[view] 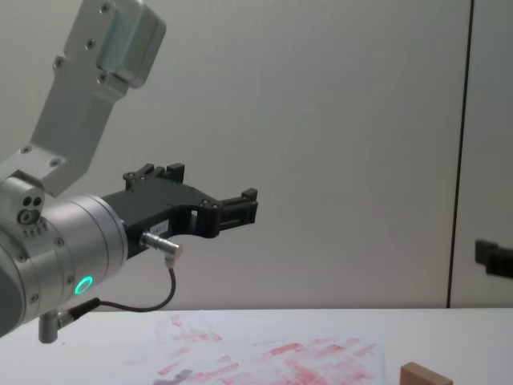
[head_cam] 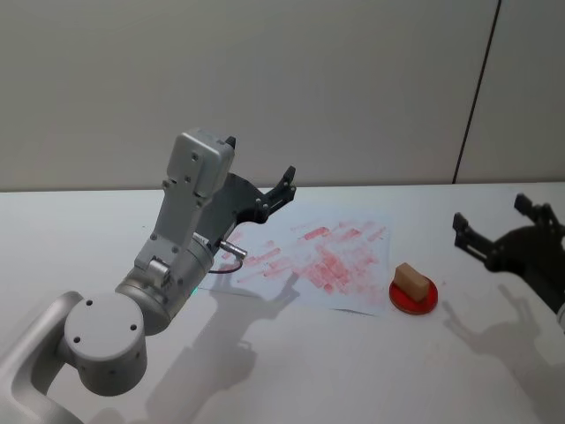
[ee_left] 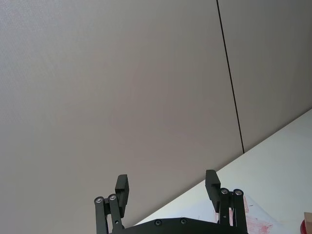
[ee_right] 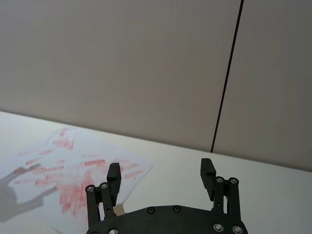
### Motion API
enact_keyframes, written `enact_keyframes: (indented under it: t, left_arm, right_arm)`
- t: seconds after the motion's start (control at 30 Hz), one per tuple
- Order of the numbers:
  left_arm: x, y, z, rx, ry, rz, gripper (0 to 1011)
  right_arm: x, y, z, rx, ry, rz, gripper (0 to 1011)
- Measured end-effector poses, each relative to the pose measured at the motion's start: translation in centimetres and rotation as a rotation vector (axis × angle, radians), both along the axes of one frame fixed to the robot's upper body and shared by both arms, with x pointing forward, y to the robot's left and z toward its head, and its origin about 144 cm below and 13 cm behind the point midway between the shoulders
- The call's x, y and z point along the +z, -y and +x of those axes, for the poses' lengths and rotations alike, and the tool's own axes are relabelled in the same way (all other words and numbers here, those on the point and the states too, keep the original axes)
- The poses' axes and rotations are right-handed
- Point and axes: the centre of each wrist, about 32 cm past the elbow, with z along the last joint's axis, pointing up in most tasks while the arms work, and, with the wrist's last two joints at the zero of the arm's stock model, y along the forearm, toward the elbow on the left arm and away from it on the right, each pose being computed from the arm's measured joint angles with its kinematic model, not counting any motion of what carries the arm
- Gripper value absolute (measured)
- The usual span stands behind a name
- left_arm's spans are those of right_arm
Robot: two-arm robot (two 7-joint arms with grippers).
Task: Use the one hand to pick up the stamp and affix it onto the A4 paper.
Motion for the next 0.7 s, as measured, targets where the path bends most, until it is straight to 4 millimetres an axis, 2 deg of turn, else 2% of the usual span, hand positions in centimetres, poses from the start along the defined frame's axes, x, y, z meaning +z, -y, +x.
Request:
enact_keyframes:
  t: [0.3, 0.7]
  left_arm:
    - [0.0, 0.0, 0.0, 0.000, 0.000, 0.000, 1001]
    - [0.0, 0.0, 0.0, 0.000, 0.000, 0.000, 1001]
  right_arm:
    - [-0.1, 0.1, -0.3, 0.054, -0.106, -0.039, 1002]
    - [-0.7, -0.6, 0.7, 0.092, -0.207, -0.123, 1002]
